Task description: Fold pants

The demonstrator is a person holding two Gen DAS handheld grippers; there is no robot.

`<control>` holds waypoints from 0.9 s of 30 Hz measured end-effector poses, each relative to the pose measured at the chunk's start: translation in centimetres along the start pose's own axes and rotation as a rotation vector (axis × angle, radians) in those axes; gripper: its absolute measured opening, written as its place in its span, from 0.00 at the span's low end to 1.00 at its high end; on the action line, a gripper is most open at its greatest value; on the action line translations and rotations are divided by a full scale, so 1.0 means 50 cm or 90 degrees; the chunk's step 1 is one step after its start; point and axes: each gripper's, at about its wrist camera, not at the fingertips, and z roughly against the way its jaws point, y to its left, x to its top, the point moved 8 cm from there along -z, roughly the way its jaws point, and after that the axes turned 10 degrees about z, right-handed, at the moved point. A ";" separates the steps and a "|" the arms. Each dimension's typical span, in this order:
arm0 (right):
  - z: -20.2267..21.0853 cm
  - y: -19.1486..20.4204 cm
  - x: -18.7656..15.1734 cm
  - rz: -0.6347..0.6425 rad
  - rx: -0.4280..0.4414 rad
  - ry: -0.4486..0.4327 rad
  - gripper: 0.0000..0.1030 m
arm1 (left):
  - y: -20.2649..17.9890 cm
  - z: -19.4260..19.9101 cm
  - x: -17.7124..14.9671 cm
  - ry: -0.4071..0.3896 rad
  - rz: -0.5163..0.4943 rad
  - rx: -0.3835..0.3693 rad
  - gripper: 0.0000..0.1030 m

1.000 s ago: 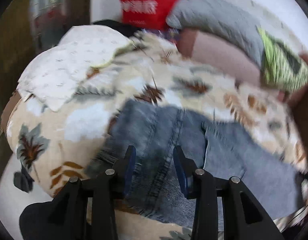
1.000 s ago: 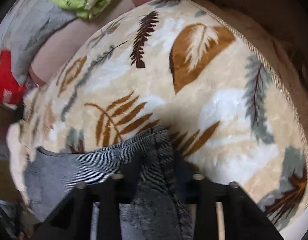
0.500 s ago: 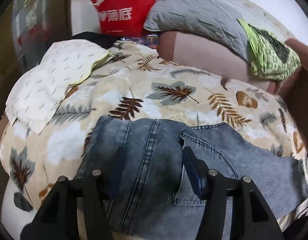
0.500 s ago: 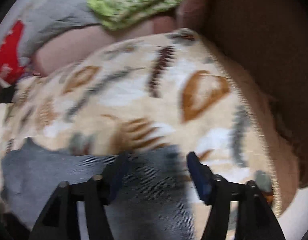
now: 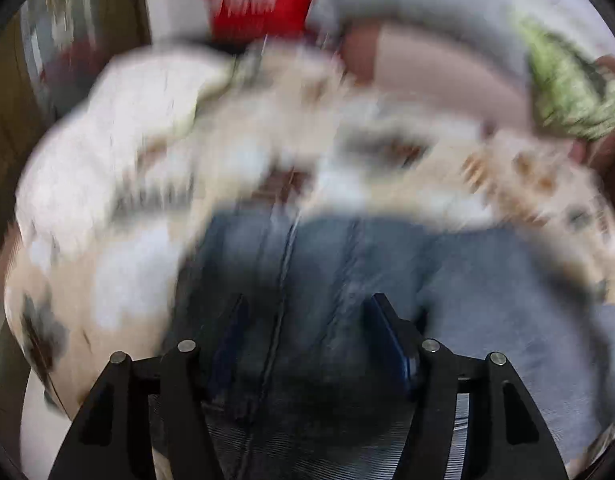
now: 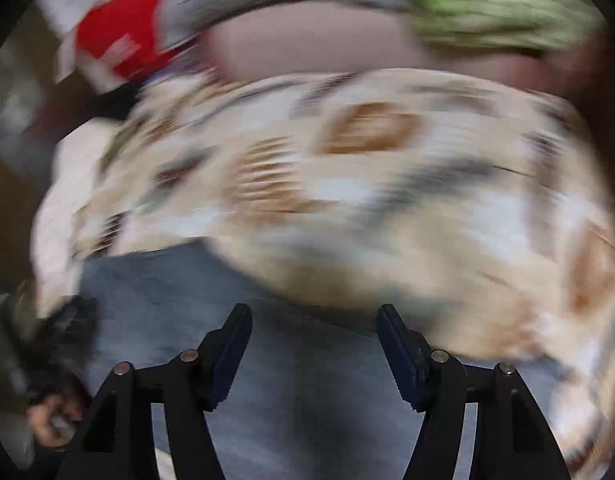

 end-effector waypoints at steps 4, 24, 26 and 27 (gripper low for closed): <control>-0.144 0.138 0.070 0.087 0.043 0.059 0.51 | 0.004 0.006 -0.002 -0.020 -0.009 -0.016 0.64; -0.237 0.130 0.096 0.044 -0.014 0.064 0.04 | 0.007 -0.004 -0.005 -0.018 0.008 -0.037 0.65; -0.178 0.118 0.090 -0.002 -0.013 0.012 0.05 | 0.006 -0.004 -0.005 -0.017 0.011 -0.036 0.66; -0.138 0.112 0.073 -0.039 0.003 -0.019 0.05 | 0.005 -0.005 -0.005 -0.017 0.012 -0.035 0.67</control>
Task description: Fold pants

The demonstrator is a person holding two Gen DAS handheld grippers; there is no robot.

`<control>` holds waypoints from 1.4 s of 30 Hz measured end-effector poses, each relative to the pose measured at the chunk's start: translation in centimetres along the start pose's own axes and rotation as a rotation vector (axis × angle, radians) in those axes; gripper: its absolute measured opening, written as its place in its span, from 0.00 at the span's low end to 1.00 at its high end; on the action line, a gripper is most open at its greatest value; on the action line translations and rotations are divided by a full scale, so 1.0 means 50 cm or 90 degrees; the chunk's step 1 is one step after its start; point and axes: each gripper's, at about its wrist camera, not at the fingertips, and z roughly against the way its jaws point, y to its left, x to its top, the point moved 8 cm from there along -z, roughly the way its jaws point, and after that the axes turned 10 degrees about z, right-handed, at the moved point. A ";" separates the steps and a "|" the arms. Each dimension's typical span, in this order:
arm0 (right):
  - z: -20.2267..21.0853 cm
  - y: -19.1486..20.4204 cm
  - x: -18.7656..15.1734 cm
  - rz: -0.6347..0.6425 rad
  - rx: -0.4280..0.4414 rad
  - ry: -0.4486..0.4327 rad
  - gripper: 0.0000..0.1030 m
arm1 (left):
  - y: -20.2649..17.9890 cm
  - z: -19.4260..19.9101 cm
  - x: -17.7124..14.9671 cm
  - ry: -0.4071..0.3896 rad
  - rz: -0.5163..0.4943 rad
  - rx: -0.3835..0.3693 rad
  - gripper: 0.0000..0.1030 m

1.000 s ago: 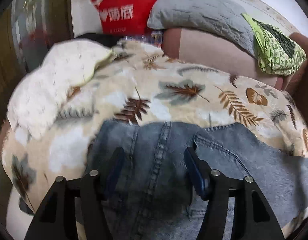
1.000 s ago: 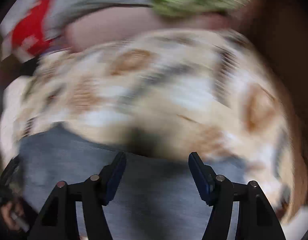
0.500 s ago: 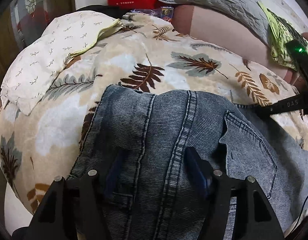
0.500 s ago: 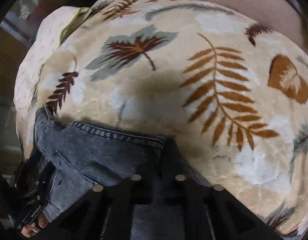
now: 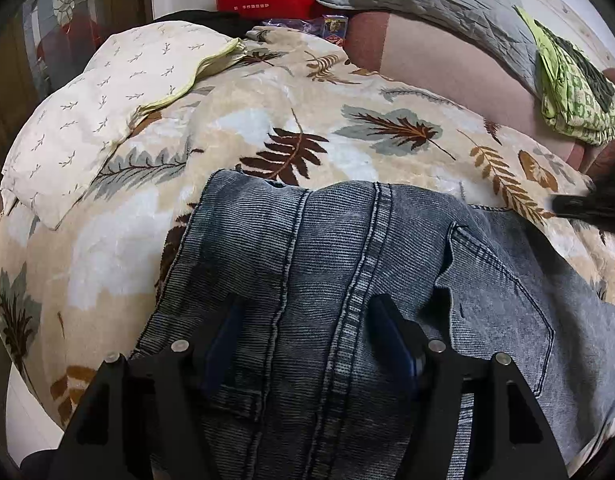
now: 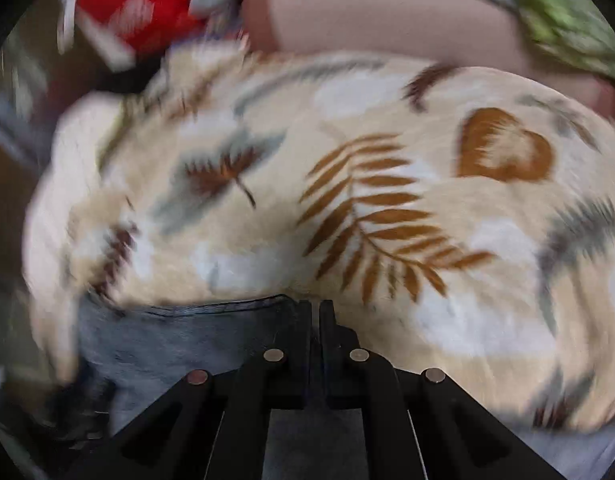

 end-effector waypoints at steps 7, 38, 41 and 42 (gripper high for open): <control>0.092 -0.048 -0.201 -0.170 0.109 -0.008 0.06 | -0.001 -0.001 0.001 -0.006 0.006 0.004 0.68; 0.300 -0.466 -0.363 -0.456 0.267 -0.228 0.80 | -0.083 0.134 -0.069 -0.015 -0.069 0.031 0.73; 0.398 -0.420 -0.434 -0.434 0.252 -0.276 0.90 | -0.150 0.143 -0.082 -0.011 -0.092 -0.011 0.73; 0.405 -0.412 -0.465 -0.448 0.244 -0.276 0.92 | -0.180 0.146 -0.087 -0.011 -0.107 -0.030 0.73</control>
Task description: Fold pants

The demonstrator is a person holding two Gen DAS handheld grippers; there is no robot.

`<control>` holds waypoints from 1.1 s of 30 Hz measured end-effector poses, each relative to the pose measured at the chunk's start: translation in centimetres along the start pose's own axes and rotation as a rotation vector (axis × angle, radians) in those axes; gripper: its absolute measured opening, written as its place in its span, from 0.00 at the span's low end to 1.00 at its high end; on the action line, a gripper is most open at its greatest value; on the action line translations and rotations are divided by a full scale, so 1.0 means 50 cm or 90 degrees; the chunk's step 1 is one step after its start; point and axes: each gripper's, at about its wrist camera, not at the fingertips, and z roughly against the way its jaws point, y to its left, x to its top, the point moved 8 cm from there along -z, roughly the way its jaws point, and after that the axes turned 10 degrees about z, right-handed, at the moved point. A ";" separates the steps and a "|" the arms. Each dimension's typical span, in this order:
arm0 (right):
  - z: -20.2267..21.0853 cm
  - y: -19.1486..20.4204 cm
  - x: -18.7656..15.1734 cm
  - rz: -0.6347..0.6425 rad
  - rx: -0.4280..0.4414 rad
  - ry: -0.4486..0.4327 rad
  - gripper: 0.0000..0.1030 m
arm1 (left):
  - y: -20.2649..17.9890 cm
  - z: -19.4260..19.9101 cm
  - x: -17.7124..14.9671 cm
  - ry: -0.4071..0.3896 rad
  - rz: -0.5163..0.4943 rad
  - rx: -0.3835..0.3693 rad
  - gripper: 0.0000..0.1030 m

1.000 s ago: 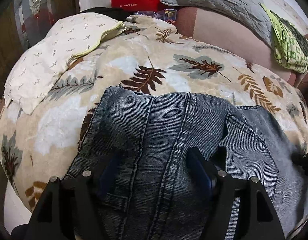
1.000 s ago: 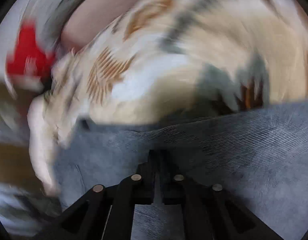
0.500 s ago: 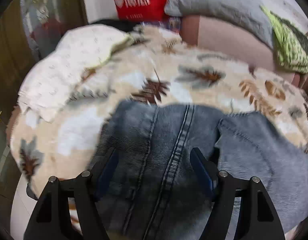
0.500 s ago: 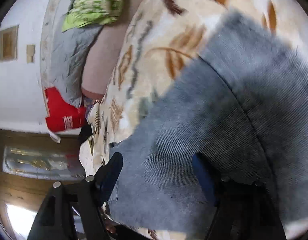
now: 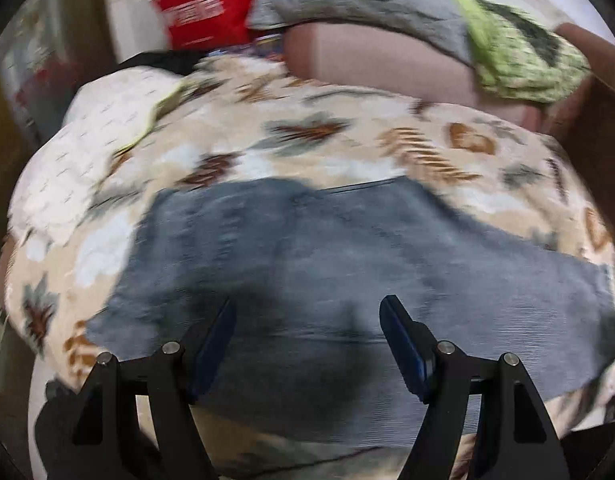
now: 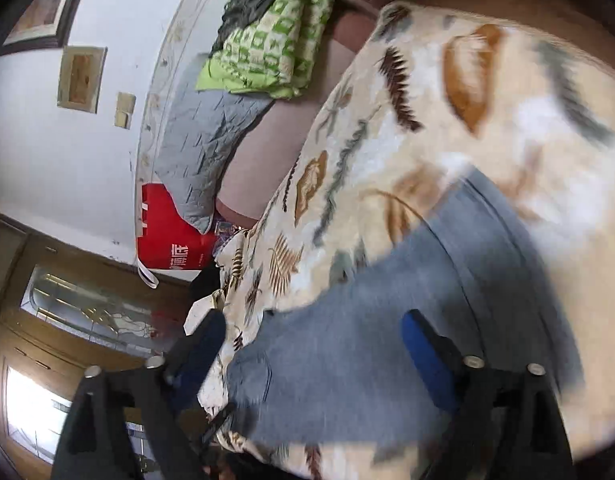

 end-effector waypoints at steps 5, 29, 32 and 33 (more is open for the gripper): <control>0.069 -0.107 -0.129 -0.105 -0.078 -0.003 0.92 | -0.147 -0.004 -0.022 0.012 -0.073 -0.074 0.73; 0.054 -0.267 -0.062 -0.239 -0.126 -0.035 0.38 | -0.370 -0.049 -0.081 0.096 -0.125 -0.163 0.73; 0.050 -0.271 -0.063 -0.226 -0.125 -0.028 0.39 | -0.406 -0.065 -0.089 0.114 -0.132 -0.165 0.73; 0.052 -0.270 -0.064 -0.221 -0.123 -0.028 0.40 | -0.416 -0.074 -0.097 0.121 -0.136 -0.162 0.73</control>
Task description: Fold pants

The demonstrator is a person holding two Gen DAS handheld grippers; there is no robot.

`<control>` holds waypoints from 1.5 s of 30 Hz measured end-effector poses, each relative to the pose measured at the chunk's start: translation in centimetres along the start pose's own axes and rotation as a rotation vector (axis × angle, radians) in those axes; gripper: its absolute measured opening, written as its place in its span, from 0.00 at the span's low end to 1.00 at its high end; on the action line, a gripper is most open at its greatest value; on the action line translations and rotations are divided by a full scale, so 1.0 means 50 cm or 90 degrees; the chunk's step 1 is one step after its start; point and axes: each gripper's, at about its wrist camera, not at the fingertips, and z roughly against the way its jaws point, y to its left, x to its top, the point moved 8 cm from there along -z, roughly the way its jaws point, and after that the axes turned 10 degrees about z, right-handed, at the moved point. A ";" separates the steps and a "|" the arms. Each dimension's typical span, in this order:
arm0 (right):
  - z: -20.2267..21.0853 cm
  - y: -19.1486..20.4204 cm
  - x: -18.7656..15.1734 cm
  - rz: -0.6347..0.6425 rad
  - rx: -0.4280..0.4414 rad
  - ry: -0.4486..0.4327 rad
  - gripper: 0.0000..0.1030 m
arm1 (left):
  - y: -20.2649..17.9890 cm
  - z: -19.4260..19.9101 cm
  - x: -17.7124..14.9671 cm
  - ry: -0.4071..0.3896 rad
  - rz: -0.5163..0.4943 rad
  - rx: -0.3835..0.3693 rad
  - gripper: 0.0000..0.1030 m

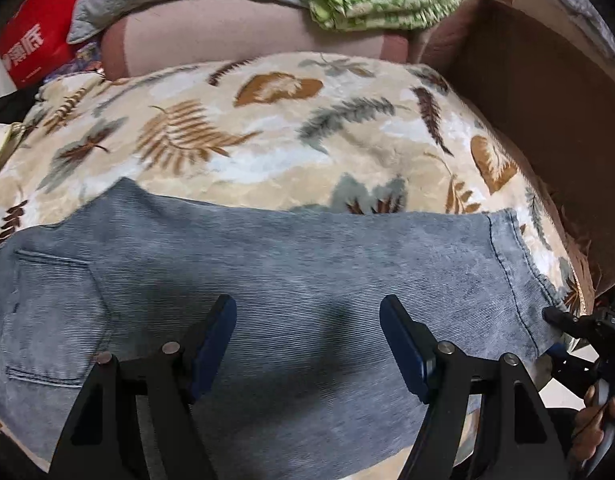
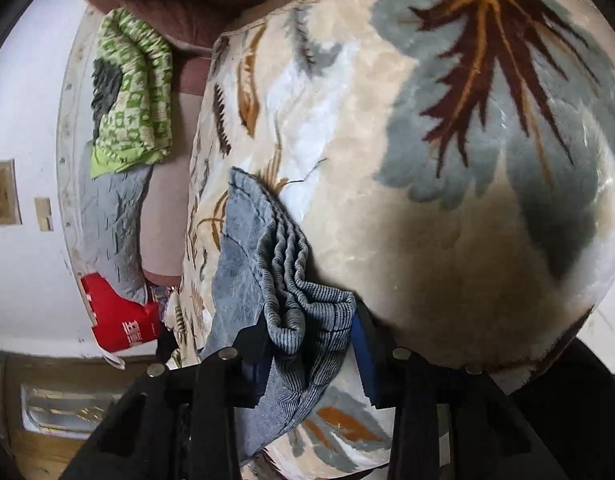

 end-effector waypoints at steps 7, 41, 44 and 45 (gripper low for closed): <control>0.006 -0.011 -0.001 -0.040 0.042 -0.006 0.47 | -0.028 -0.086 -0.043 0.013 -0.109 0.094 0.81; 0.019 0.075 0.008 0.120 -0.114 -0.006 0.29 | -0.013 -0.080 -0.068 0.004 -0.162 0.103 0.86; 0.032 0.152 0.002 0.196 -0.130 -0.031 0.29 | 0.002 -0.059 -0.052 0.030 -0.093 0.045 0.82; 0.033 0.189 -0.004 0.228 -0.132 -0.037 0.29 | 0.015 -0.039 -0.038 0.015 -0.068 0.026 0.82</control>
